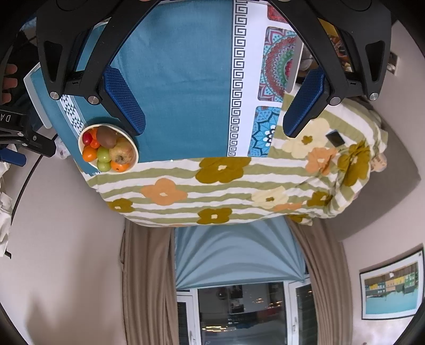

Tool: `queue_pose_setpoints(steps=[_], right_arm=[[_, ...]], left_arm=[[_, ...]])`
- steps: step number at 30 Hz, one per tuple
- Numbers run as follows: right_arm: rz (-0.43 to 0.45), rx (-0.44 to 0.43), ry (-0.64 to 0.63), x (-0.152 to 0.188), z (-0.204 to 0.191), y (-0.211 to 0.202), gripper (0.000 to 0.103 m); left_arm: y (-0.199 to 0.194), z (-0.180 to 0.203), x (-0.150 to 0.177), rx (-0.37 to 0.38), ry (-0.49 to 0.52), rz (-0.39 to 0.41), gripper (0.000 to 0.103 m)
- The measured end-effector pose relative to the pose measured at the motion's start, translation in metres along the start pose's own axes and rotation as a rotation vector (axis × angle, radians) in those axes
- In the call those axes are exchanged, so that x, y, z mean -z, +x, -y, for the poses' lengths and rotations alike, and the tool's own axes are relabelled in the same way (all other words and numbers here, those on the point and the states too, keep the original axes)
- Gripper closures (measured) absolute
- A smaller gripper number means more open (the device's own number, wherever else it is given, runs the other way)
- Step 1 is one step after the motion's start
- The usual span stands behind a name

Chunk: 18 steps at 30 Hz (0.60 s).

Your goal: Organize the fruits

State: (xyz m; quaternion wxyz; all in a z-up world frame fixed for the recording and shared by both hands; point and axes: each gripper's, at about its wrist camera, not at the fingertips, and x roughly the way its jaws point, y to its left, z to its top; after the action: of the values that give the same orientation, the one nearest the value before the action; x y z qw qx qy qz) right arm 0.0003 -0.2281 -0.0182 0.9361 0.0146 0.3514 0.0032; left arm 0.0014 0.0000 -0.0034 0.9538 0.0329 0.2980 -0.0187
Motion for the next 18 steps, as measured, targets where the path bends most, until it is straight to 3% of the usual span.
queue_pose_setpoints(steps=[18], right_arm=[[-0.002,0.0,0.0,-0.0009,0.0018,0.0009,0.001]], left_arm=[[0.0021,0.0047,-0.0029,0.006,0.006,0.002,0.0]])
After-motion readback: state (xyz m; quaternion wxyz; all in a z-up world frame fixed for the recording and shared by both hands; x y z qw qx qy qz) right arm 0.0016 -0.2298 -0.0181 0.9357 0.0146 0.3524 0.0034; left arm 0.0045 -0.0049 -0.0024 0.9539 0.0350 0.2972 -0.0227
